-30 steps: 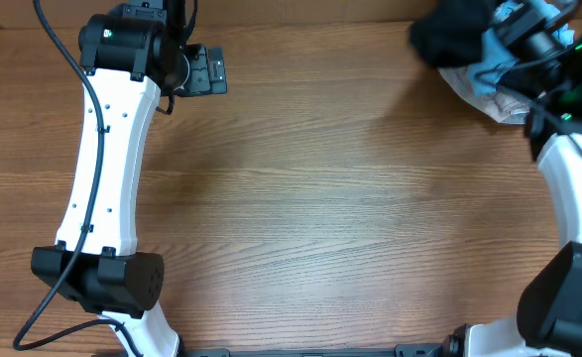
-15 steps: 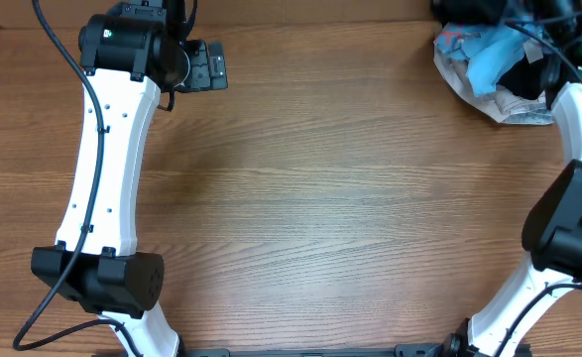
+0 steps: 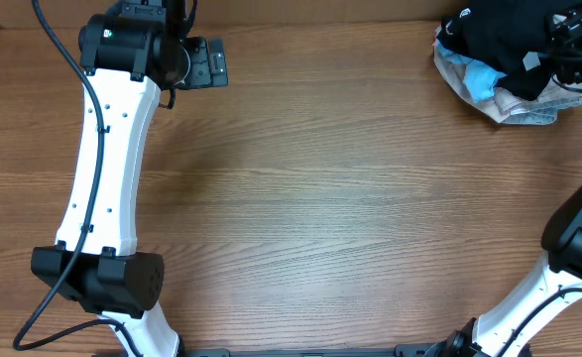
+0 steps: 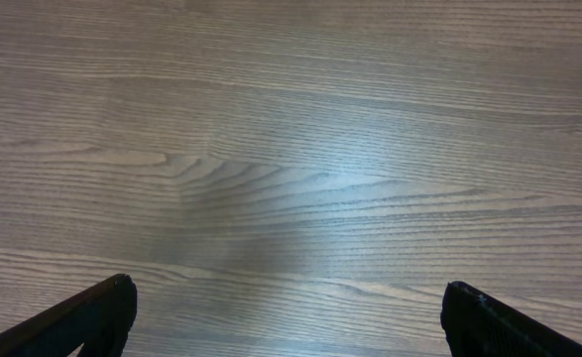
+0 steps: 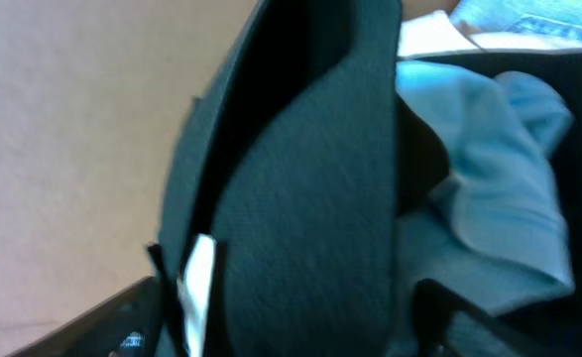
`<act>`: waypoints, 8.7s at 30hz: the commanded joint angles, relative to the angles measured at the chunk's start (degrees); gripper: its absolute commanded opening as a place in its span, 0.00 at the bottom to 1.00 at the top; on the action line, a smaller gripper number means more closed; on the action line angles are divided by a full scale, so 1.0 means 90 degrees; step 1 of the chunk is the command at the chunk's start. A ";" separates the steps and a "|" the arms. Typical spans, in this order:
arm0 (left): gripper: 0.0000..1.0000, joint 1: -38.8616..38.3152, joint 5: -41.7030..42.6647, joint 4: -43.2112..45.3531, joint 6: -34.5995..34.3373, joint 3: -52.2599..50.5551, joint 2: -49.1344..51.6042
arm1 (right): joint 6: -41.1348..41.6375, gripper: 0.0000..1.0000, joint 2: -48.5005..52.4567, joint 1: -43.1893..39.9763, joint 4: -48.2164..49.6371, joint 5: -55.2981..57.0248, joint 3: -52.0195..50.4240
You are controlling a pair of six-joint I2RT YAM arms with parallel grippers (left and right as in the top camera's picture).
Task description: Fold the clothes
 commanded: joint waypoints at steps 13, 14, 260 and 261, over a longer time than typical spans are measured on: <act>1.00 0.0012 -0.0032 -0.0015 0.0032 -0.0029 -0.0012 | -0.1651 1.00 -0.2730 -0.0588 -0.1477 -0.0032 0.0187; 1.00 0.0012 -0.0032 -0.0015 0.0032 -0.0029 -0.0012 | -0.1809 1.00 -0.2956 -0.0534 -0.1637 -0.0131 0.0187; 1.00 0.1190 0.0556 0.7919 0.0627 -1.3872 -1.2145 | -0.3045 1.00 -1.3571 0.3050 0.0862 0.3189 -1.1234; 1.00 0.1190 0.0554 0.7919 0.0627 -1.3874 -1.2145 | -0.3043 1.00 -1.3571 0.3050 0.0865 0.3189 -1.1234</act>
